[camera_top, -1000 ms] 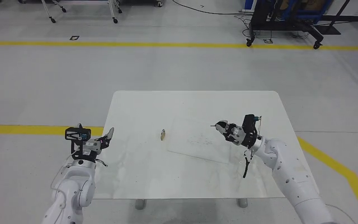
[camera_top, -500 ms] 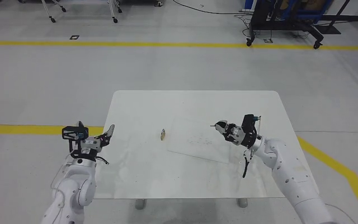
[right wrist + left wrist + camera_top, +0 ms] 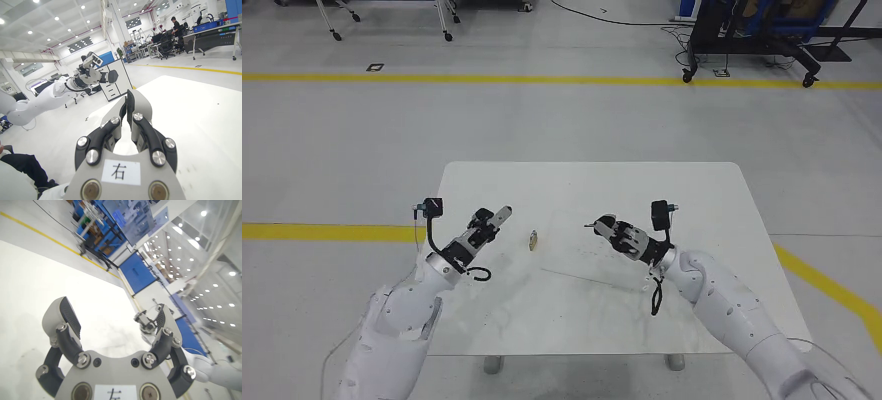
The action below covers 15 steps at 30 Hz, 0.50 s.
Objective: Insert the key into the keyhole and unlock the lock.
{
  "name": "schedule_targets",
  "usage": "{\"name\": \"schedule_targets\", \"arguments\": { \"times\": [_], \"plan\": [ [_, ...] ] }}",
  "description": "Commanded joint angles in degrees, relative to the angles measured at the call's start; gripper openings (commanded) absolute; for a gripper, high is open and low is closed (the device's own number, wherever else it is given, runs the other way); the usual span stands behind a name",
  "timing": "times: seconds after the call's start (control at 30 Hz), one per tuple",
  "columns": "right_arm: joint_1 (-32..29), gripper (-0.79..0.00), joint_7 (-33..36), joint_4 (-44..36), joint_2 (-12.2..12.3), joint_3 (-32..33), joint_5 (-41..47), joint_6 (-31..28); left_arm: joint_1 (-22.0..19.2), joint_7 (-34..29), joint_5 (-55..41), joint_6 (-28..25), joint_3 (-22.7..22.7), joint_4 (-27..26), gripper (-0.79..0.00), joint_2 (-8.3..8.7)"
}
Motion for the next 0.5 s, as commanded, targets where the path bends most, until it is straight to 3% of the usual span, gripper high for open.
{"name": "schedule_targets", "arguments": {
  "times": [0.0,0.13,0.23,0.47],
  "plan": [
    [0.61,-0.785,-0.9,-0.07,0.42,-2.32,2.44,0.0,-3.04,-3.49,-3.28,-0.09,2.13,3.14,0.0,-0.24],
    [1.79,-0.785,-2.87,-0.47,1.62,-6.31,6.36,0.0,-7.87,-9.56,-10.25,-2.07,6.17,8.74,0.0,-0.88],
    [2.61,-0.785,-4.48,-1.93,2.77,-9.39,8.67,0.0,-10.53,-11.45,-9.85,-4.52,8.86,11.89,0.0,-1.25],
    [5.99,-0.785,-5.96,-4.35,5.19,-17.64,12.12,0.0,-13.53,-13.17,-9.97,-9.52,14.07,14.05,0.0,-2.12]
  ]
}}
